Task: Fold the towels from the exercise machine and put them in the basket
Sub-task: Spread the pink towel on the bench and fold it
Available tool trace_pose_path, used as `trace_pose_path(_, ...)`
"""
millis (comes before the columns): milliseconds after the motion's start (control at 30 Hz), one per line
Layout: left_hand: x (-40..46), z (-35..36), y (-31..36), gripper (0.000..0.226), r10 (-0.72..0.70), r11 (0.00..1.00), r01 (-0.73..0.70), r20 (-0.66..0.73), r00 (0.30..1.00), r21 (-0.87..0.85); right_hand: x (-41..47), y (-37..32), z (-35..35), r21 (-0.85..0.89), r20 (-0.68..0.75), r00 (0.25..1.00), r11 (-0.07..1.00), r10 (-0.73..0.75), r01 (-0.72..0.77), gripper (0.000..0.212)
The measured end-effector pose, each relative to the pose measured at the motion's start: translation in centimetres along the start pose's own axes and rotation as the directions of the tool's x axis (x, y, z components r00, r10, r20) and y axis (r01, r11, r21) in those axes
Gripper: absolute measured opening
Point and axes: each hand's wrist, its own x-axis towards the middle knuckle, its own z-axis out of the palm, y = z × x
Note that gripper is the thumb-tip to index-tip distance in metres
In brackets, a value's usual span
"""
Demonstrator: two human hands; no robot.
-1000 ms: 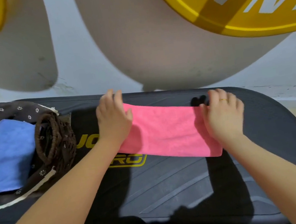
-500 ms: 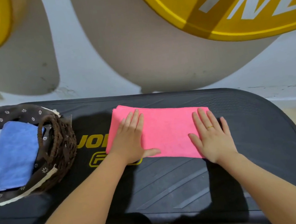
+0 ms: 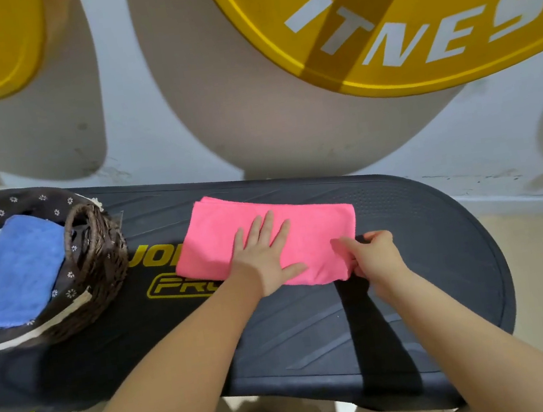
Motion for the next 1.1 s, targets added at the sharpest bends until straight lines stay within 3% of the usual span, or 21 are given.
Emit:
trace_pose_path(100, -0.7, 0.7, 0.8, 0.079, -0.051, 0.998, 0.050, -0.001, 0.999, -0.042, -0.3, -0.9, -0.3, 0.094, 0.160, 0.973, 0.979, 0.166, -0.182, 0.031)
trace_pose_path(167, -1.2, 0.6, 1.0, 0.077, -0.068, 0.996, 0.068, 0.007, 0.998, -0.053, -0.8, -1.0, -0.3, 0.150, 0.191, 0.966, 0.967, 0.177, -0.207, 0.023)
trace_pose_path(267, -1.9, 0.5, 2.5, 0.078, -0.036, 0.998, 0.036, 0.015, 0.999, -0.042, -0.9, -0.4, -1.5, 0.314, 0.096, 0.991, 0.942, 0.093, -0.119, 0.015)
trace_pose_path(367, -2.5, 1.1, 5.9, 0.083, 0.007, 0.997, -0.007, -0.001, 1.000, -0.080, -1.5, -0.1, -4.5, 0.372, 0.026, 0.998, 0.926, 0.054, -0.060, 0.015)
trace_pose_path(500, -3.2, 2.1, 10.7, 0.080, 0.175, 0.964, -0.159, 0.061, 0.983, -0.212, -2.4, -0.3, -8.8, 0.299, -0.027, 0.998, 0.952, -0.063, 0.068, 0.028)
trace_pose_path(567, -3.3, 2.1, 11.7, 0.075, 0.221, 0.903, -0.181, 0.061, 0.973, -0.390, -2.8, -0.8, -9.6, 0.201, -0.018, 0.985, 0.965, -0.169, 0.169, 0.040)
trace_pose_path(667, -3.4, 0.9, 11.4, 0.056, 0.176, 0.659, -0.161, -0.058, 0.983, -0.734, -3.3, -1.5, -7.9, -0.007, 0.081, 0.957, 0.960, -0.279, 0.281, 0.050)
trace_pose_path(733, -3.7, -0.5, 10.3, 0.047, 0.056, 0.329, -0.065, -0.050, 0.997, -0.942, -3.7, -1.4, -5.5, -0.134, 0.137, 0.935, 0.930, -0.326, 0.344, 0.056)
trace_pose_path(800, -4.0, -1.4, 9.0, 0.045, -0.028, 0.072, 0.055, 0.053, 0.998, -0.996, -4.3, -1.2, -3.1, -0.238, 0.180, 0.917, 0.889, -0.356, 0.392, 0.065)
trace_pose_path(867, -4.2, -1.4, 7.5, 0.045, -0.047, -0.006, 0.124, 0.124, 0.991, -0.992, -5.0, -0.9, -0.8, -0.311, 0.233, 0.893, 0.840, -0.386, 0.444, 0.065)
trace_pose_path(933, -4.6, -0.9, 6.4, 0.030, -0.088, -0.032, 0.108, 0.111, 0.990, -0.994, -5.6, -0.5, 1.2, -0.339, 0.307, 0.865, 0.803, -0.397, 0.490, 0.067)
trace_pose_path(967, -4.8, -0.7, 6.1, 0.019, -0.143, 0.013, 0.077, 0.075, 0.987, -0.997, -5.8, -0.3, 1.8, -0.339, 0.352, 0.850, 0.794, -0.391, 0.505, 0.069)
trace_pose_path(1100, -4.9, 0.6, 4.3, 0.020, -0.297, 0.323, 0.013, -0.088, 0.951, -0.946, -6.4, 0.3, 2.3, -0.347, 0.449, 0.785, 0.727, -0.426, 0.593, 0.057)
